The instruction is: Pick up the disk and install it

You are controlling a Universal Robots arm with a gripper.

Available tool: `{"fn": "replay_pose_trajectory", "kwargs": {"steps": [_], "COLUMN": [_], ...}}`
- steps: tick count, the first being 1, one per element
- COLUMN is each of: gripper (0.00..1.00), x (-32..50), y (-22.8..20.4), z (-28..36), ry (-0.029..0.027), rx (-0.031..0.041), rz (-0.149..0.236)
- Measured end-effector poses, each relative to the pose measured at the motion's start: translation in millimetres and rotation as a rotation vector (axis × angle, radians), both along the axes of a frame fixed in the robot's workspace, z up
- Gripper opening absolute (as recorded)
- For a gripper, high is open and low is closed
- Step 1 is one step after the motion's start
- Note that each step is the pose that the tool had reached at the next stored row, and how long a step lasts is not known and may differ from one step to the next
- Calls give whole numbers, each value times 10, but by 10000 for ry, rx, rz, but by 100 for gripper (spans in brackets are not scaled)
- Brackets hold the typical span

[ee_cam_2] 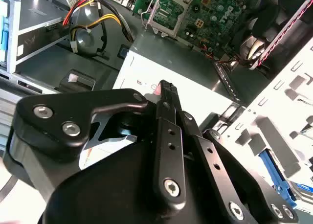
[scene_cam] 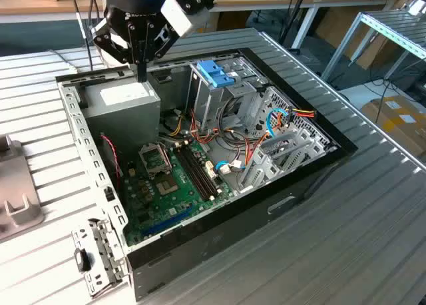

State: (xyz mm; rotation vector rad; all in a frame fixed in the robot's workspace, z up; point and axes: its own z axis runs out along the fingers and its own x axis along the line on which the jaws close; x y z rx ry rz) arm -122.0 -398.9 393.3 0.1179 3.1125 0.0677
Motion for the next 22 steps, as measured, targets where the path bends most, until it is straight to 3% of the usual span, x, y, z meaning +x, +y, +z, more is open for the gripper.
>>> {"fn": "replay_pose_trajectory", "kwargs": {"steps": [22], "gripper": [11], "x": [-95], "y": [0], "z": [0], "ry": [0], "rx": [0], "rz": [-1]}}
